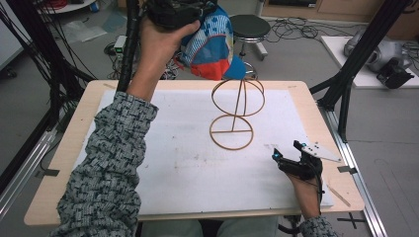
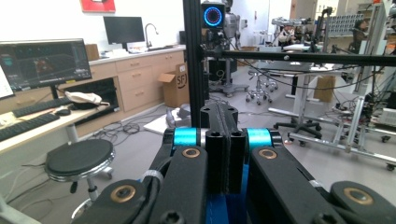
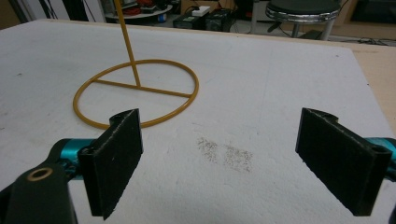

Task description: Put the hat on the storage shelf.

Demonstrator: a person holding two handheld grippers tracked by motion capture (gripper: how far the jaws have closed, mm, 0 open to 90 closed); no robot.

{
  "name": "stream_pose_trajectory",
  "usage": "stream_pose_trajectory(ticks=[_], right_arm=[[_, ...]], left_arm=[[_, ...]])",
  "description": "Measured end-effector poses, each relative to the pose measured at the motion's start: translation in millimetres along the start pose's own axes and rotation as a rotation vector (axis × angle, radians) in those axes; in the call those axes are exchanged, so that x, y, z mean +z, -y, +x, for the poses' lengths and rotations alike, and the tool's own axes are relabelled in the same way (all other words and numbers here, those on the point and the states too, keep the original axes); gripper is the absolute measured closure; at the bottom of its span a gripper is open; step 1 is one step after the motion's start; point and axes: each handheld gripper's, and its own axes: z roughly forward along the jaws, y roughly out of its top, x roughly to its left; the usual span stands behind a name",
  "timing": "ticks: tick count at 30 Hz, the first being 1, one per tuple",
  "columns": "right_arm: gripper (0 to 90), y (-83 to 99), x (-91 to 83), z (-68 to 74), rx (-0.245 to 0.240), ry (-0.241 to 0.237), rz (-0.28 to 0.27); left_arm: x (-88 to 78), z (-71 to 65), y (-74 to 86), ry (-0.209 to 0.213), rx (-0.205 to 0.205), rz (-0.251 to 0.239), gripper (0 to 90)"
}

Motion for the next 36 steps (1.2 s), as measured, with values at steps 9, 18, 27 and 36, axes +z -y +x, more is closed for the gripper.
stream_pose_trajectory(ticks=[9, 18, 27, 36], right_arm=[[13.8, 0.1, -0.3, -0.7, 0.005, -0.002, -0.002], [13.8, 0.7, -0.7, -2.1, 0.005, 0.000, 0.003], [13.8, 0.4, -0.1, -1.2, 0.007, -0.005, 0.004], [13.8, 0.5, 0.1, -1.2, 0.011, -0.008, 0.008]], left_arm=[[21.8, -3.7, 19.7, 0.014, 0.044, 0.128, 89.8], [32.7, -9.8, 32.2, 0.039, 0.092, 0.222, 89.8], [41.9, -14.6, 40.6, 0.055, 0.102, 0.284, 89.8], [46.2, -16.8, 48.1, 0.050, 0.102, 0.312, 89.8]])
